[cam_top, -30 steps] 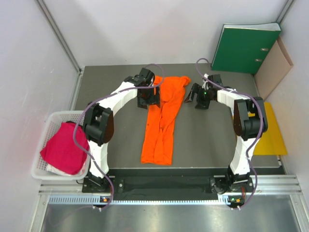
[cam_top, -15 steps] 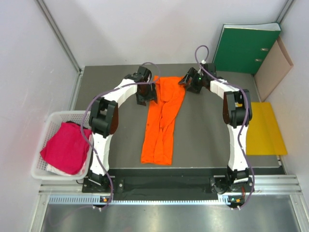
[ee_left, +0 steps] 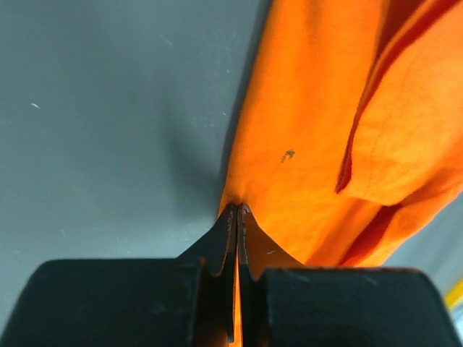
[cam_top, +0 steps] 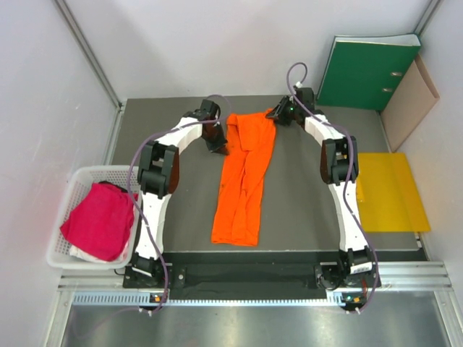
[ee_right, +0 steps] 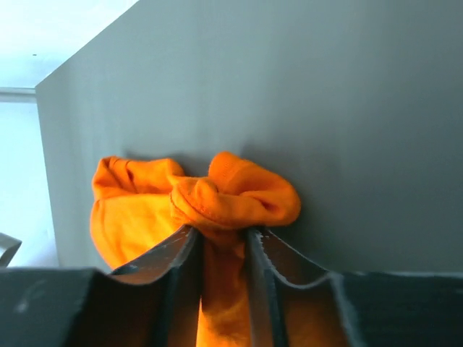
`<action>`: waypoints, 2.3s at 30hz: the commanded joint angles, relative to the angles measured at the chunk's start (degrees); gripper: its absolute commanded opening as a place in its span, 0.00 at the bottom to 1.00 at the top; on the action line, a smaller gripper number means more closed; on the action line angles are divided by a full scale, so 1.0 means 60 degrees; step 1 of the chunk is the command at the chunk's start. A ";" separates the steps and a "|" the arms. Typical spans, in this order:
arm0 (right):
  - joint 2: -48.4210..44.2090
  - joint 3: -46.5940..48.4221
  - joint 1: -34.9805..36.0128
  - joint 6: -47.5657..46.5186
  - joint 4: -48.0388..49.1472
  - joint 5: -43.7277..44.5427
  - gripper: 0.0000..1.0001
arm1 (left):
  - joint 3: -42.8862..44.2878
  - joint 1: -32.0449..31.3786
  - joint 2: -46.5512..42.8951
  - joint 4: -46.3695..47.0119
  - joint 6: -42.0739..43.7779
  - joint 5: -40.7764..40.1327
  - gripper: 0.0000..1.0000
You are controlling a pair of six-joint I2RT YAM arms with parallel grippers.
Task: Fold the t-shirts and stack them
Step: Rotate the tshirt 90 degrees, then grab the bottom of the folded rectangular tshirt with both arms
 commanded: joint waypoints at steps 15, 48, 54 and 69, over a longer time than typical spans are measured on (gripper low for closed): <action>-0.2374 -0.0779 0.0410 -0.2328 0.0677 0.1646 0.94 | -0.2097 -0.0099 -0.1862 0.0556 -0.0631 -0.0791 0.93; -1.0486 -1.5109 0.3323 0.1488 0.0264 -0.1238 0.75 | -1.1749 -0.0201 -0.8675 0.1829 -0.1098 0.2516 0.90; -0.9738 -1.5752 0.4598 0.3231 0.1494 -0.1238 0.70 | -1.2540 -0.0392 -0.9012 0.1844 -0.1288 0.2325 0.78; -0.9868 -1.5621 0.6137 0.4023 -0.0363 -0.0491 0.37 | -1.2967 -0.2177 -0.8574 0.3133 -0.2591 0.2135 0.41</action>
